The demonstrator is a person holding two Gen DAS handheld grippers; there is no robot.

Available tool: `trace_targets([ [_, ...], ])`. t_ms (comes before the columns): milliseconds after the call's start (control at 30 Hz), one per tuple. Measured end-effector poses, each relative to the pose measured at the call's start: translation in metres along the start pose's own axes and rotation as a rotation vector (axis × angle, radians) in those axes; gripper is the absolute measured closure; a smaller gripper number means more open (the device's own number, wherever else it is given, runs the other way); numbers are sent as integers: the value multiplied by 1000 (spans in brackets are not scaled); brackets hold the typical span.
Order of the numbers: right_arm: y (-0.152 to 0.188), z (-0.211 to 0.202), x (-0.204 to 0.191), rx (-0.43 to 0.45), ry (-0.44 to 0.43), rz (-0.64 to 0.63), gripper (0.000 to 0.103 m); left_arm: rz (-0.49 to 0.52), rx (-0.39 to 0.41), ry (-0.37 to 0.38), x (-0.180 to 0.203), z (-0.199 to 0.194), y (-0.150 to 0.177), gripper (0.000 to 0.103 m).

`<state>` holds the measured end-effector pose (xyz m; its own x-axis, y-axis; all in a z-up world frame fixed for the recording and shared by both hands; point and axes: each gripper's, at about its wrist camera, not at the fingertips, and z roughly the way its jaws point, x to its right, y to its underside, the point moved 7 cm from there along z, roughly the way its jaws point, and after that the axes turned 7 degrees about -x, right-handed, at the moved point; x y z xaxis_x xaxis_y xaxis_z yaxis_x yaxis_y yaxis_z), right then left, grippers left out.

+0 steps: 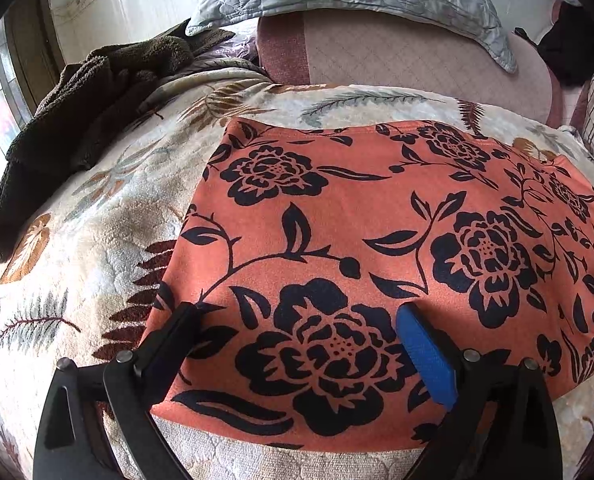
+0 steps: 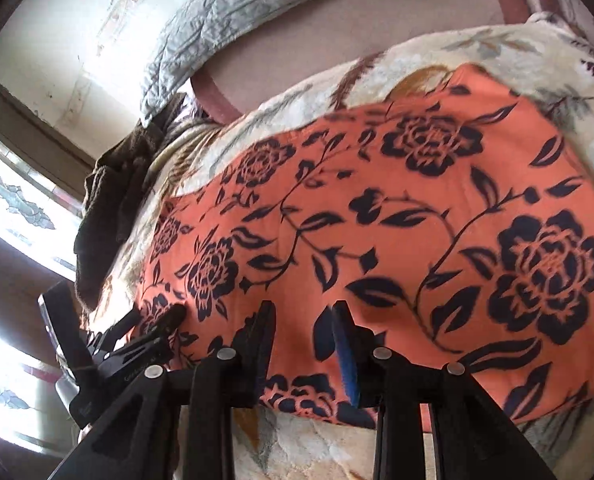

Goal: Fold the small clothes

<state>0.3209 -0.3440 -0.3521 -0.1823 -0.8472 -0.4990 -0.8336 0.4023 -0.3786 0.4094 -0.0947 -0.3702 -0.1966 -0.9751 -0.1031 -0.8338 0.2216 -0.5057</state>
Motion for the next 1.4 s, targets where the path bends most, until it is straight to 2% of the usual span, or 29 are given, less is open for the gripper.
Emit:
trace_targets([
  [100,-11,-19,17,89,50,60,70,1,2,2,1,0,0,4],
  [233,-19,-30,34,127,79,115,70,1,3,2,1,0,0,4],
  [367,-21,-28,48,108,138,148,70,1,3,3,1,0,0,4],
  [467,-15,-12,62,38,215,173,70,1,3,2,1,0,0,4],
  [933,-15,-13,62,42,212,167,70,3,5,3,0,-2,0,4],
  [1067,-40,-33,55,149,219,106,70,-26,55,-26,-14,-15,-7,4],
  [1167,-65,-39,57,199,188,96,70,-86,73,-49,-37,-20,-15,4],
  [1333,-99,-18,83,181,164,154,70,-159,14,-122,-72,-5,-14,4],
  [1400,-105,-5,103,148,223,184,70,-150,-7,-129,-75,3,-11,4],
])
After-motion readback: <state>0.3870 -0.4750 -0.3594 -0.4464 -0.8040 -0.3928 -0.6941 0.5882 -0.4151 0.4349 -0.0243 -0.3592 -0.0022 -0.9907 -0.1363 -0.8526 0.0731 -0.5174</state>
